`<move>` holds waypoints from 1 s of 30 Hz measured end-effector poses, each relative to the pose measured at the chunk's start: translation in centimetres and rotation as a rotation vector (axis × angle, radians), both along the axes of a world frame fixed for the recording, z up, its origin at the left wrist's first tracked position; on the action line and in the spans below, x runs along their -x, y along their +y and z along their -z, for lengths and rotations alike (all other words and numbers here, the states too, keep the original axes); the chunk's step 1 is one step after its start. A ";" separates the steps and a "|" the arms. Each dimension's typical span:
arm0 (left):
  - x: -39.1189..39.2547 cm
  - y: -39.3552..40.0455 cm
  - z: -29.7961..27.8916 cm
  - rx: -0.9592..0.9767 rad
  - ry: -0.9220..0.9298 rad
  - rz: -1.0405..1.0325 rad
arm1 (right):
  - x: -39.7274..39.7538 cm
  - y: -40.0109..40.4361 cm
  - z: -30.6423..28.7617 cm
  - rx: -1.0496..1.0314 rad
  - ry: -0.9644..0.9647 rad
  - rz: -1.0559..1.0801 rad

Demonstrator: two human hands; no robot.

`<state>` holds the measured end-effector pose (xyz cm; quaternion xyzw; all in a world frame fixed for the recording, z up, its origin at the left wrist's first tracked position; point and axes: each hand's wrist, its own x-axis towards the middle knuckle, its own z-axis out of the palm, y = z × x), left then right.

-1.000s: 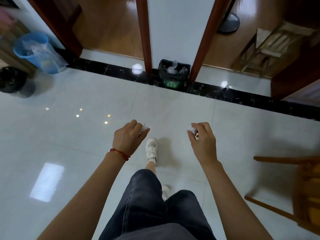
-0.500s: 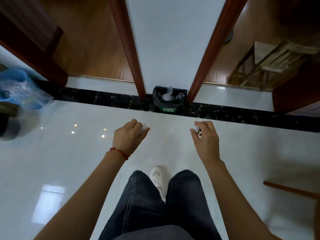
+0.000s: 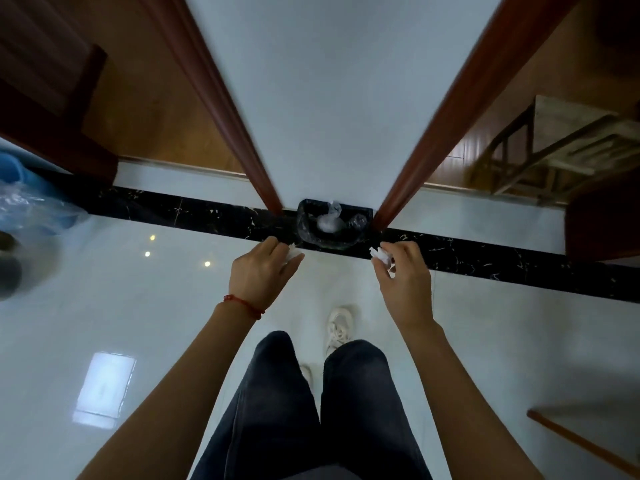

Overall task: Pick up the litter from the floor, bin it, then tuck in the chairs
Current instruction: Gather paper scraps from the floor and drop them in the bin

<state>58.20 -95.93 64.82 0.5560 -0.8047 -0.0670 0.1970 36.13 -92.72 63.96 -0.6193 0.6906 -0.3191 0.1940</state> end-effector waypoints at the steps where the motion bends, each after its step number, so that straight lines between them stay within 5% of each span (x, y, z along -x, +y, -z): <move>1: 0.5 -1.0 0.5 -0.005 -0.001 0.002 | 0.4 -1.0 0.4 -0.008 0.001 -0.011; 30: 4.9 -17.5 29.6 -0.296 -0.016 0.154 | 0.4 -12.2 25.6 -0.254 0.028 0.091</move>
